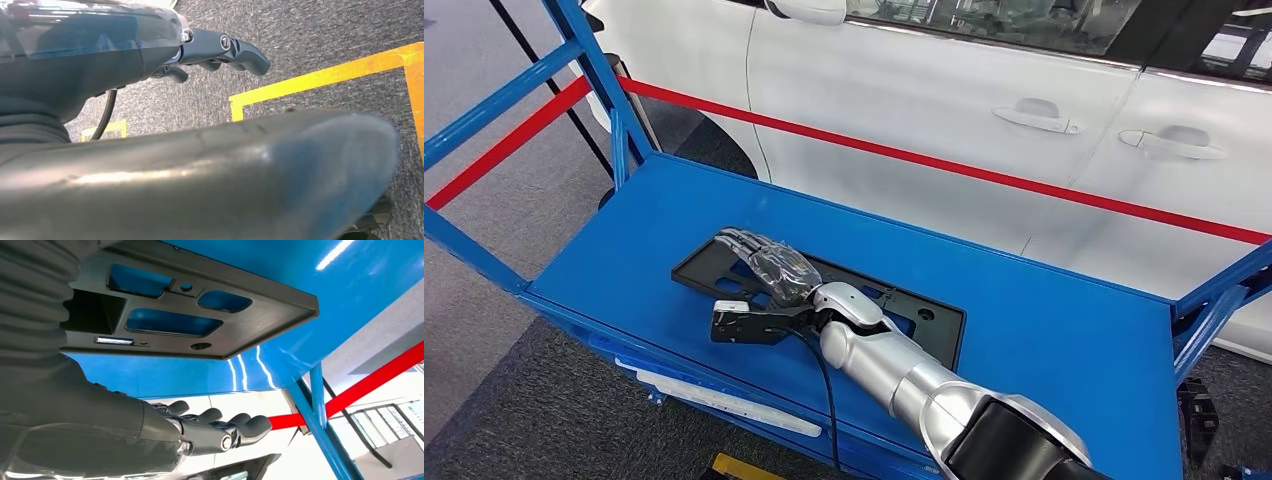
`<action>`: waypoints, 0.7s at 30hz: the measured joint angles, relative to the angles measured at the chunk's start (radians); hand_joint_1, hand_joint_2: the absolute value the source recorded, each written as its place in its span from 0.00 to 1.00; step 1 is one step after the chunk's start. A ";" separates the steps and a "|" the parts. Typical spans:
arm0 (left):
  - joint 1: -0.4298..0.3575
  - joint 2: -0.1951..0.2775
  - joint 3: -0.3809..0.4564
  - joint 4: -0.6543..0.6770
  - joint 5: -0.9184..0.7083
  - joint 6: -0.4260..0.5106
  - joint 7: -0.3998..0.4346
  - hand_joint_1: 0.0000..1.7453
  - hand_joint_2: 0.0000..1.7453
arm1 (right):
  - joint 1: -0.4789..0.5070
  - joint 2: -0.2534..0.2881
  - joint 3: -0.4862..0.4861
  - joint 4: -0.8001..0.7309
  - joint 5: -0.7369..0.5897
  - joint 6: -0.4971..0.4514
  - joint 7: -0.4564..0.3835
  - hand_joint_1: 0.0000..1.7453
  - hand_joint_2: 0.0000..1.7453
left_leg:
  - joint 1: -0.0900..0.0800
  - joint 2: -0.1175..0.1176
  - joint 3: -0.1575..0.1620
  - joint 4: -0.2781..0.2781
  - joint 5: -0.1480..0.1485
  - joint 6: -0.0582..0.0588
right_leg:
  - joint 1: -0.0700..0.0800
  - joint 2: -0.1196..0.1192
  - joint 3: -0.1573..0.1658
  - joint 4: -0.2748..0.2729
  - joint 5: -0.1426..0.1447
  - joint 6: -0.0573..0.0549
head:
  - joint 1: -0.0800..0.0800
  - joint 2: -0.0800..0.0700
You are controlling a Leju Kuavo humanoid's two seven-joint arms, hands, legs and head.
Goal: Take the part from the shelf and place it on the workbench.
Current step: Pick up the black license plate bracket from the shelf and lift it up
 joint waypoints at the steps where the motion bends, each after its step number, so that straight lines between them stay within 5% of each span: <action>1: 0.000 0.000 0.000 0.000 0.000 0.000 0.000 0.00 0.00 | 0.000 0.000 -0.001 0.000 0.001 0.000 0.000 0.00 1.00 | 0.000 0.000 0.000 0.000 0.000 0.000 | 0.000 0.000 0.000 0.000 0.000 0.000 | 0.000 0.000; 13: 0.001 0.001 -0.002 0.000 -0.006 -0.003 0.006 0.00 0.00 | 0.016 -0.001 0.026 0.017 0.136 -0.071 0.097 0.00 1.00 | 0.000 0.000 0.000 0.000 0.000 0.000 | 0.000 0.000 0.000 0.000 0.000 0.000 | 0.000 0.000; 17: 0.003 0.002 -0.002 0.000 -0.004 -0.003 0.005 0.00 0.00 | 0.017 -0.001 0.046 0.018 0.180 -0.075 0.129 0.00 0.00 | 0.000 0.000 0.000 0.000 0.000 0.000 | 0.000 0.000 0.000 0.000 0.000 0.000 | 0.000 0.000; 21: 0.007 0.002 -0.002 0.000 -0.006 -0.002 0.002 0.00 0.00 | 0.017 -0.002 0.072 0.024 0.218 -0.083 0.139 0.00 0.00 | 0.000 0.000 0.000 0.000 0.000 0.000 | 0.000 0.000 0.000 0.000 0.000 0.000 | 0.000 0.000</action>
